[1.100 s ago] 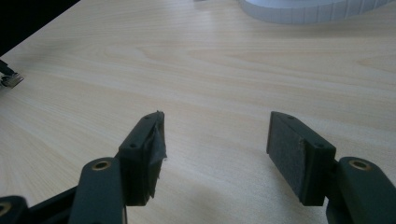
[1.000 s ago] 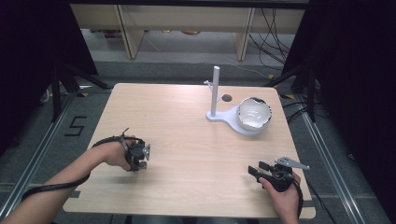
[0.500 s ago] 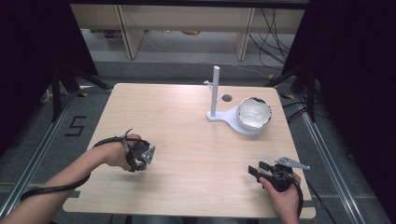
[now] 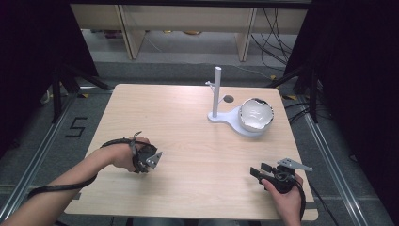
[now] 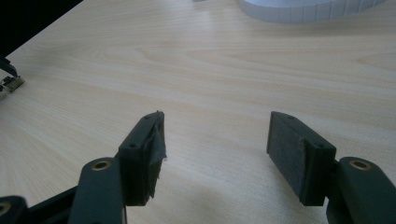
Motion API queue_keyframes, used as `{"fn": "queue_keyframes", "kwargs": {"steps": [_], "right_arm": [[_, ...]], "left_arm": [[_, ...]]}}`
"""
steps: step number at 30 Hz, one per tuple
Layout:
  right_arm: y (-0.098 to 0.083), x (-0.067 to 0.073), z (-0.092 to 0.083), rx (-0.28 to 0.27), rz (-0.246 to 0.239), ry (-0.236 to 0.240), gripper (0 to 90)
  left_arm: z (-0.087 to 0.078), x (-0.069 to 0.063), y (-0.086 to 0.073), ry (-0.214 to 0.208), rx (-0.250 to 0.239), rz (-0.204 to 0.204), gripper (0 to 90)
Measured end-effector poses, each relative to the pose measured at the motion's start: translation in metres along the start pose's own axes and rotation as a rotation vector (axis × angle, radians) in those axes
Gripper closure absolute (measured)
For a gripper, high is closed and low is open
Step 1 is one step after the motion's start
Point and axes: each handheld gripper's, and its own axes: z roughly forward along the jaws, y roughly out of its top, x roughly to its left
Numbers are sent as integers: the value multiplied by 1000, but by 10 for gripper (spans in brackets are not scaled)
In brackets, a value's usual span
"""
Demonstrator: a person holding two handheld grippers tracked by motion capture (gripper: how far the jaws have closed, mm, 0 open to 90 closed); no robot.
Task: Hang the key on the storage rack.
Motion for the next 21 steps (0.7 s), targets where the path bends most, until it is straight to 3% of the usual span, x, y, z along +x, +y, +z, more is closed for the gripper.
{"fn": "queue_keyframes", "kwargs": {"steps": [1, 2, 4, 5, 7, 8, 14, 15, 16, 19, 20, 21], "right_arm": [[0, 0, 0, 2, 6, 0, 380], [0, 0, -1, 2, 8, -6, 380], [0, 3, -1, 8, 39, -7, 380], [0, 1, -1, 7, 9, -13, 380], [0, 1, -1, 6, 10, -14, 380], [0, 3, -1, 7, 40, -7, 380], [0, 3, -1, 12, 53, -6, 380], [0, 3, -1, 12, 53, -6, 380], [0, 1, -1, 8, 12, -15, 380], [0, 0, -1, 7, 13, -10, 380], [0, 3, -1, 16, 58, -2, 380], [0, 1, -1, 9, 23, -6, 380]], "left_arm": [[0, 0, 0, -3, 0, 5, 630], [2, -2, 0, -10, -29, -26, 640], [3, -2, 1, -17, -26, -19, 650], [3, -1, 1, -20, -22, -13, 659], [3, 0, 2, -26, -21, -9, 671], [3, 0, 2, -31, -21, -6, 684], [3, 3, 5, -31, -21, -9, 734], [2, 3, 6, -30, -15, -9, 734], [3, 4, 6, -30, -16, -10, 743], [4, 3, 7, -41, -20, -20, 767], [4, 3, 7, -47, -15, -24, 778], [5, 3, 8, -51, -9, -24, 791]]}}
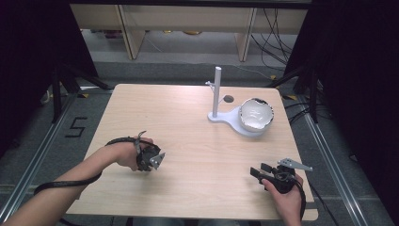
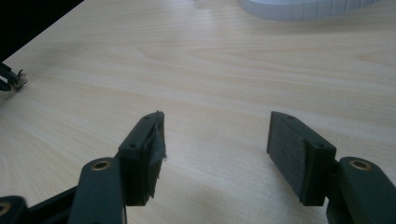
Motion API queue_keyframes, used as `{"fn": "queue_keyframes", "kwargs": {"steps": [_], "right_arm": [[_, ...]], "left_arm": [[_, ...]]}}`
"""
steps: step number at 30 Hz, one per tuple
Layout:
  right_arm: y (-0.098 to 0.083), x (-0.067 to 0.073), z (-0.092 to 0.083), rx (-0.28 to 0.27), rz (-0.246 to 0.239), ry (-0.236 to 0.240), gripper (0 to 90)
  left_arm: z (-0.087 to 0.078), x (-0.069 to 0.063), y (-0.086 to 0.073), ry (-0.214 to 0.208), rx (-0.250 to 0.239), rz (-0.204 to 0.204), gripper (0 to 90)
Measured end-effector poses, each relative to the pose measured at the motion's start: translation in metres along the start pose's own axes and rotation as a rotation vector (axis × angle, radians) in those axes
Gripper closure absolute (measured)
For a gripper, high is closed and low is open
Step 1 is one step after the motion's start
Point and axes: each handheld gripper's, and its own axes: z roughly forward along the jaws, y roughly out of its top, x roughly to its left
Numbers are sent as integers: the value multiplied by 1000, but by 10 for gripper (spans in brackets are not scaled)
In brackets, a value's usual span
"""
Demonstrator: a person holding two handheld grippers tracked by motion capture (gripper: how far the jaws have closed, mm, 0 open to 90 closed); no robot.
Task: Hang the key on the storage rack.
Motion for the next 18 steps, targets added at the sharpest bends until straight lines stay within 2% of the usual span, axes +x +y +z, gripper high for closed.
{"fn": "queue_keyframes", "kwargs": {"steps": [7, 8, 9, 10, 12, 14, 15, 17, 18], "right_arm": [[0, -1, 0, -10, -11, -4, 380], [-1, 2, 2, -12, 38, 10, 380], [-1, 0, 2, -18, -5, -1, 380], [-1, 0, 1, -17, -11, 9, 380], [-1, 0, 1, -17, -7, -1, 380], [-1, 2, 0, -1, 34, 0, 380], [-1, -1, 0, -2, 7, -1, 380], [-1, -1, 1, -3, 7, -8, 380], [-1, 1, 2, -3, 37, 1, 380]], "left_arm": [[0, -1, 1, 2, 2, -4, 861], [0, -1, 1, 1, 2, -5, 868], [0, -1, 1, -5, 4, -10, 875], [-1, 0, 1, -6, 6, -13, 877], [-1, 0, 2, -7, 5, -26, 882], [-1, 1, 2, -11, -2, -50, 884], [-1, 1, 2, -17, -4, -59, 885], [-2, 2, 1, -20, -10, -79, 885], [-2, 2, 0, -20, -12, -88, 885]]}}
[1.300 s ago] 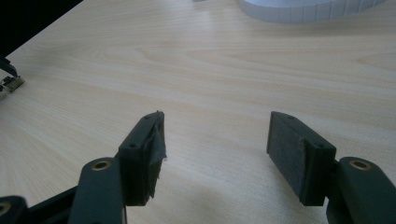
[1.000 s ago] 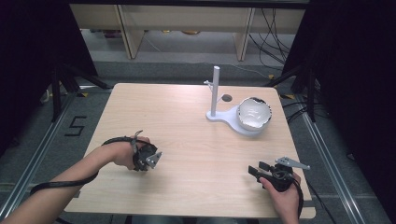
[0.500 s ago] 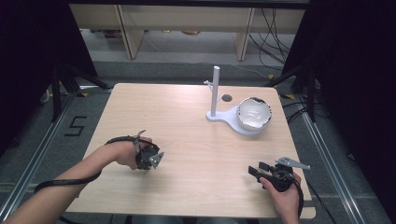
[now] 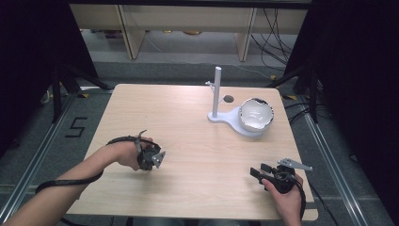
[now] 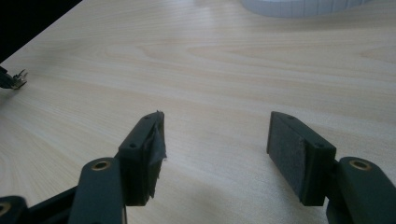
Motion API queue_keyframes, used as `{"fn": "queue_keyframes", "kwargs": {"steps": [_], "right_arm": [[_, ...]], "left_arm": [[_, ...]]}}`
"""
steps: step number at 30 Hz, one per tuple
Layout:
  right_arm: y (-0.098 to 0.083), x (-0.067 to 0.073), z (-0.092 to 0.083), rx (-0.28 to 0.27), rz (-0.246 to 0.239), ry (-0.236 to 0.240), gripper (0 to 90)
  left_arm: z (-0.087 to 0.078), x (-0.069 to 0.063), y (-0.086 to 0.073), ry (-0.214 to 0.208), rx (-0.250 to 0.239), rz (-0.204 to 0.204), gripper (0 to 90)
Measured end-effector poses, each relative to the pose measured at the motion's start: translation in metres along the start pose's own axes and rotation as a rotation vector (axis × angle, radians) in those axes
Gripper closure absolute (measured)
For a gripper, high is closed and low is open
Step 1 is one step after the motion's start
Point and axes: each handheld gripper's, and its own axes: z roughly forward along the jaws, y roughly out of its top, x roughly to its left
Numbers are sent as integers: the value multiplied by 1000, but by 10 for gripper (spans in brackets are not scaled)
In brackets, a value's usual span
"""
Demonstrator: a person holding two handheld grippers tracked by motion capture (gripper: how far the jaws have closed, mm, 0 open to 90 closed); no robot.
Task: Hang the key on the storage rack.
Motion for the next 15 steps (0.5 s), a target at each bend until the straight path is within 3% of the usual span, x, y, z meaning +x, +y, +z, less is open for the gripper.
{"fn": "queue_keyframes", "kwargs": {"steps": [1, 2, 3, 4, 6, 7, 8, 9, 15], "right_arm": [[1, -2, -1, -2, -42, -13, 380], [0, -3, 1, -17, -50, -5, 380], [0, 1, 0, 2, 5, 7, 380], [0, -1, 0, -1, -30, 3, 380], [1, -1, 0, 7, -34, -3, 380], [1, -1, -1, 16, -36, -13, 380], [1, -1, -1, 13, -44, -16, 380], [0, 1, -1, 14, -11, -7, 380], [0, -2, 0, -8, -38, 11, 381]], "left_arm": [[-3, 3, 0, 7, 33, 35, 886], [-2, 1, -1, 10, 4, -9, 886], [-4, 2, -1, 17, 11, -9, 886], [-5, 2, -2, 22, -3, -29, 887], [-6, 2, -4, 26, -44, -79, 887], [-10, 5, -5, 31, -22, -51, 887], [-8, 3, -6, 30, -80, -114, 887], [-9, 5, -8, 33, -78, -111, 887], [-19, 11, -18, 84, -208, -242, 888]]}}
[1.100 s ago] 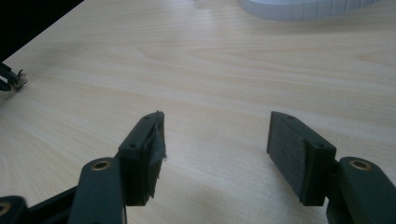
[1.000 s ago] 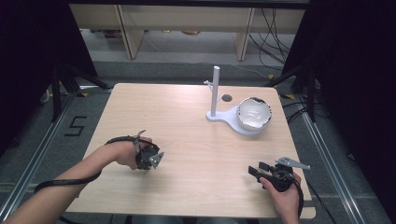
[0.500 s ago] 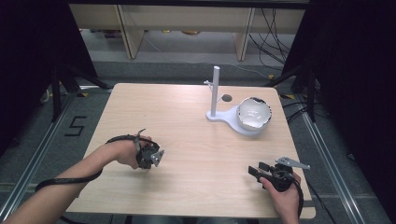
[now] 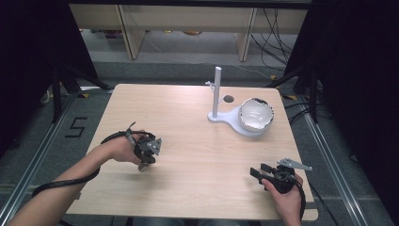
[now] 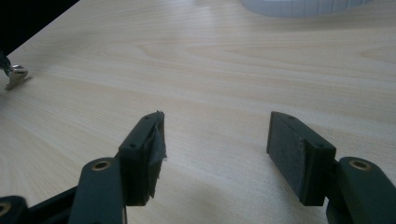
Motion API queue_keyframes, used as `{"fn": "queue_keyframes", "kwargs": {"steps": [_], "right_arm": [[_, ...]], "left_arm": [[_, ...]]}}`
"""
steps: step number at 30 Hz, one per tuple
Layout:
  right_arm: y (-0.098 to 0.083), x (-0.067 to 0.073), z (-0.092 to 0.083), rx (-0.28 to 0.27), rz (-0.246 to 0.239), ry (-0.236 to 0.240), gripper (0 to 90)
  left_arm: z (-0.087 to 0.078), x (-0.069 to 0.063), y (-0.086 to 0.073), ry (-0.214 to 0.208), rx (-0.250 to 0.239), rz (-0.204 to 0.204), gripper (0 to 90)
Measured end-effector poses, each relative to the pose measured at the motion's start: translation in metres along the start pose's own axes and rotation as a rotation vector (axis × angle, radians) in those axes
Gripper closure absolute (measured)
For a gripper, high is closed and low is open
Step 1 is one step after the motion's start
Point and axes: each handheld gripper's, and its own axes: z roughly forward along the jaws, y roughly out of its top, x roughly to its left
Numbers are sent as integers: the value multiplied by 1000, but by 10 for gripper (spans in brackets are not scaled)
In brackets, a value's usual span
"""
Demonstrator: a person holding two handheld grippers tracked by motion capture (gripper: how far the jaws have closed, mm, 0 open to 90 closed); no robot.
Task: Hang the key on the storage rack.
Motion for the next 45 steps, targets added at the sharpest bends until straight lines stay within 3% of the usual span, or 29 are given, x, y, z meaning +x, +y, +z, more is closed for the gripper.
{"fn": "queue_keyframes", "kwargs": {"steps": [2, 3, 4, 5, 6, 7, 8, 11, 14, 18, 20, 21, 23, 30, 31, 33, 36, 39, 40, 41, 42, 45], "right_arm": [[0, 0, 0, 4, -5, -3, 380], [0, 0, 0, 4, -5, -3, 380], [0, 1, 0, 3, 9, -7, 380], [0, 3, 0, 8, 32, -1, 380], [0, 2, 0, 4, 16, -5, 381], [0, 3, 0, 9, 31, -1, 381], [0, 0, 0, 21, -1, -3, 381], [1, -1, 0, 17, -14, -8, 380], [1, -1, 0, 16, -15, -9, 380], [0, -1, 0, 14, -14, -7, 380], [0, -1, 0, 15, -15, -9, 380], [0, -1, 0, 15, -15, -9, 380], [1, -1, 0, 19, -16, -10, 380], [0, 0, -1, 14, -12, 2, 380], [0, 2, -1, 9, 12, -4, 380], [0, 0, -2, 13, -15, -19, 380], [0, 1, -1, 12, 4, -11, 380], [0, 0, -1, 9, -22, -8, 380], [0, 2, -1, 12, -3, 1, 380], [0, 0, -1, 4, -30, -16, 380], [-1, 4, -2, 3, 31, -5, 380], [-1, -1, -1, -32, -13, -27, 380]], "left_arm": [[-5, 5, -4, 27, -50, -69, 889], [-5, 5, -4, 27, -50, -69, 890], [-5, 5, -5, 35, -92, -125, 890], [-9, 8, -7, 48, -84, -112, 890], [-8, 6, -8, 57, -133, -176, 890], [-12, 9, -8, 66, -133, -168, 890], [-12, 9, -8, 72, -170, -206, 890], [-18, 13, -10, 97, -254, -262, 890], [-23, 19, -12, 115, -287, -280, 890], [-27, 23, -11, 139, -367, -339, 890], [-30, 24, -9, 166, -408, -392, 890], [-30, 24, -9, 166, -408, -392, 890], [-29, 24, -5, 178, -467, -458, 890], [-33, 27, 4, 247, -503, -515, 889], [-32, 27, 5, 252, -510, -523, 890], [-31, 27, 8, 264, -522, -535, 889], [-29, 29, 10, 272, -532, -553, 890], [-28, 32, 12, 281, -542, -576, 890], [-29, 33, 12, 286, -548, -584, 890], [-29, 33, 13, 289, -560, -590, 890], [-30, 34, 13, 289, -576, -601, 890], [-31, 36, 15, 309, -577, -614, 890]]}}
